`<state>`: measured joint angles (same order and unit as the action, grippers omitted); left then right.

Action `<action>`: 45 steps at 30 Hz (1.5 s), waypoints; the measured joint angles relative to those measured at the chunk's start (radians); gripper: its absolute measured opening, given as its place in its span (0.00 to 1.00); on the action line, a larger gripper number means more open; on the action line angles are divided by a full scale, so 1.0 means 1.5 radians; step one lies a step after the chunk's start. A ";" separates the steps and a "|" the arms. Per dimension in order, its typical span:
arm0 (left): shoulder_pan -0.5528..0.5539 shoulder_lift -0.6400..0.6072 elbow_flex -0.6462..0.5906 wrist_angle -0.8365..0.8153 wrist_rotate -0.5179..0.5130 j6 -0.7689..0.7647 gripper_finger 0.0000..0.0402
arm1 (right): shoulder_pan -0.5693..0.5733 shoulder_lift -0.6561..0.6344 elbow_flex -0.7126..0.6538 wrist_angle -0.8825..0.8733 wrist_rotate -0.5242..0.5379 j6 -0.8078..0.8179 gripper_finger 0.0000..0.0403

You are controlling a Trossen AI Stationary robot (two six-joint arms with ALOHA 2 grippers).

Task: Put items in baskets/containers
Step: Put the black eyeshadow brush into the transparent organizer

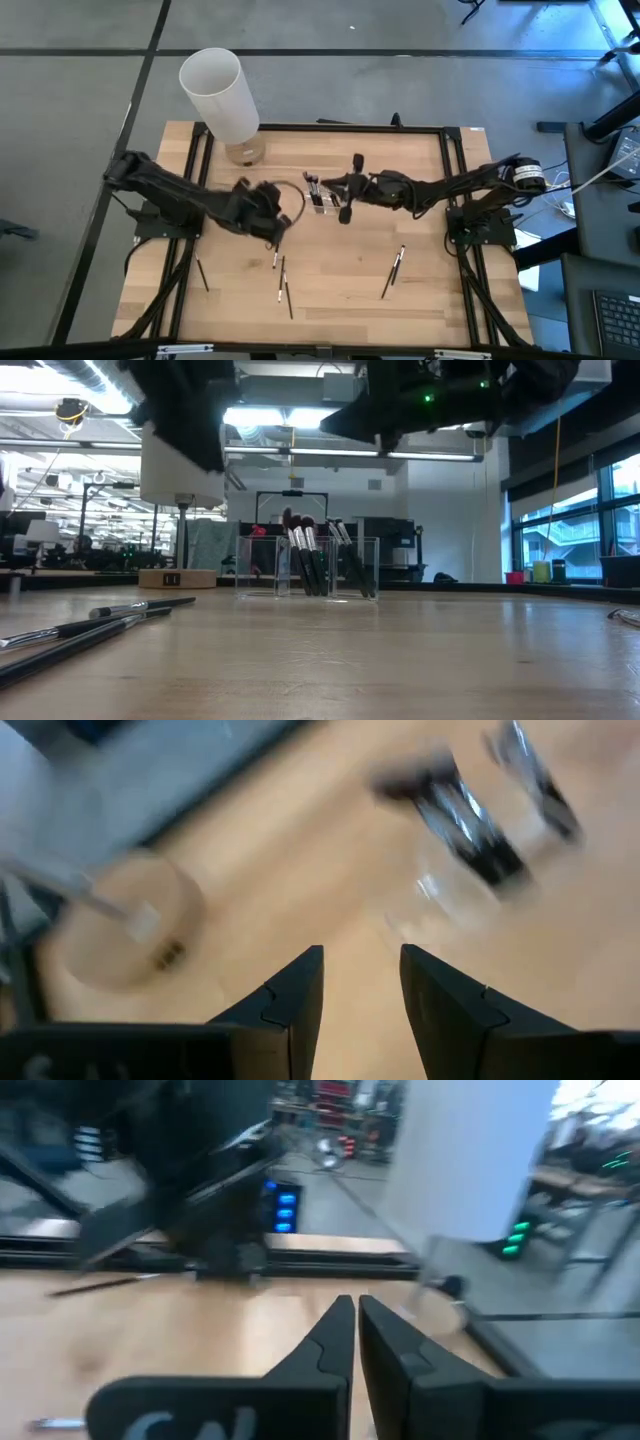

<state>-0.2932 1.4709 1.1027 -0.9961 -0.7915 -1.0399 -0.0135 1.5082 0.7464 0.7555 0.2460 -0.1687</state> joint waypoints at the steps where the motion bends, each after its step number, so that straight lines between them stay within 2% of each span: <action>1: -0.012 0.019 0.000 0.003 0.021 -0.025 0.32 | -0.005 -0.009 0.000 -0.006 0.009 -0.016 0.05; 9: -0.085 0.155 0.000 0.003 0.200 -0.221 0.32 | -0.065 -0.100 0.000 -0.086 0.032 -0.063 0.05; 12: -0.088 0.192 0.000 0.003 0.270 -0.257 0.32 | -0.091 -0.153 0.000 -0.132 0.015 -0.045 0.06; 15: -0.085 0.216 0.000 0.003 0.304 -0.280 0.32 | -0.119 -0.207 0.000 -0.177 -0.011 -0.017 0.09; 21: -0.083 0.221 0.000 0.017 0.288 -0.288 0.36 | -0.158 -0.271 0.000 -0.207 -0.053 0.020 0.18; 32: -0.113 0.218 0.000 0.147 0.296 -0.300 0.51 | -0.176 -0.260 0.000 -0.233 -0.056 0.020 0.25; 38: -0.126 0.218 0.000 0.096 0.300 -0.337 0.51 | -0.178 -0.260 0.000 -0.264 -0.056 0.023 0.25; 45: -0.138 0.218 0.000 0.100 0.280 -0.340 0.47 | -0.177 -0.260 0.000 -0.291 -0.056 0.043 0.25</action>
<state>-0.5005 1.7985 1.1023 -0.8455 -0.3714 -1.5501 -0.2794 1.1187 0.7460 0.3190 0.1619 -0.1047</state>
